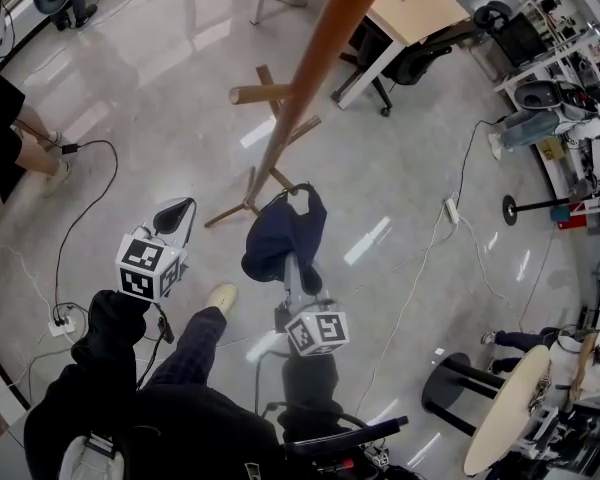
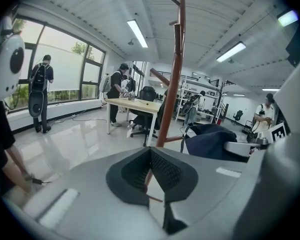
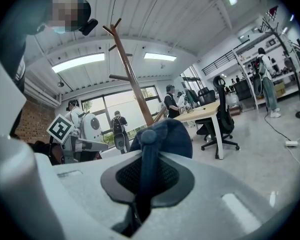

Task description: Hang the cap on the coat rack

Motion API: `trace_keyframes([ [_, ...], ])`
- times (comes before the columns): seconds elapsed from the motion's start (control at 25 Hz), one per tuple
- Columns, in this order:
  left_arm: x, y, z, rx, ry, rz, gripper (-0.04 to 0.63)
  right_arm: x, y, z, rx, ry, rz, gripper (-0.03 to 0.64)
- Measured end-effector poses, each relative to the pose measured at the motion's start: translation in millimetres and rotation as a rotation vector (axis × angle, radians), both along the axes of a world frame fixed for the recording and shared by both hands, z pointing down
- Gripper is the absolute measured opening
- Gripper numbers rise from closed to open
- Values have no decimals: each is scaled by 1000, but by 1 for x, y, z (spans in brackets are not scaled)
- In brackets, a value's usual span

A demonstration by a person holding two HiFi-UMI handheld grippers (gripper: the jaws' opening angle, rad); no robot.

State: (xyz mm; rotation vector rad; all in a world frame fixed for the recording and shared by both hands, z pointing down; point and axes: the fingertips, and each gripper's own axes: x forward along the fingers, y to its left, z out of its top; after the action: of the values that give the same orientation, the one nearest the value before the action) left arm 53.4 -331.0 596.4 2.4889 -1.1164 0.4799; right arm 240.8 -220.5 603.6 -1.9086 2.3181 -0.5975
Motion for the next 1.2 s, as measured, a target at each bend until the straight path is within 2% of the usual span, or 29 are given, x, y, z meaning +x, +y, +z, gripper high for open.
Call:
trace_keyframes([
  [0.44, -3, -1, 11, -20, -4, -11, 2, 4, 1, 30, -63, 13, 20, 15],
  [1.2, 6, -6, 30, -47, -6, 10, 2, 11, -18, 64, -114, 7, 33, 15],
])
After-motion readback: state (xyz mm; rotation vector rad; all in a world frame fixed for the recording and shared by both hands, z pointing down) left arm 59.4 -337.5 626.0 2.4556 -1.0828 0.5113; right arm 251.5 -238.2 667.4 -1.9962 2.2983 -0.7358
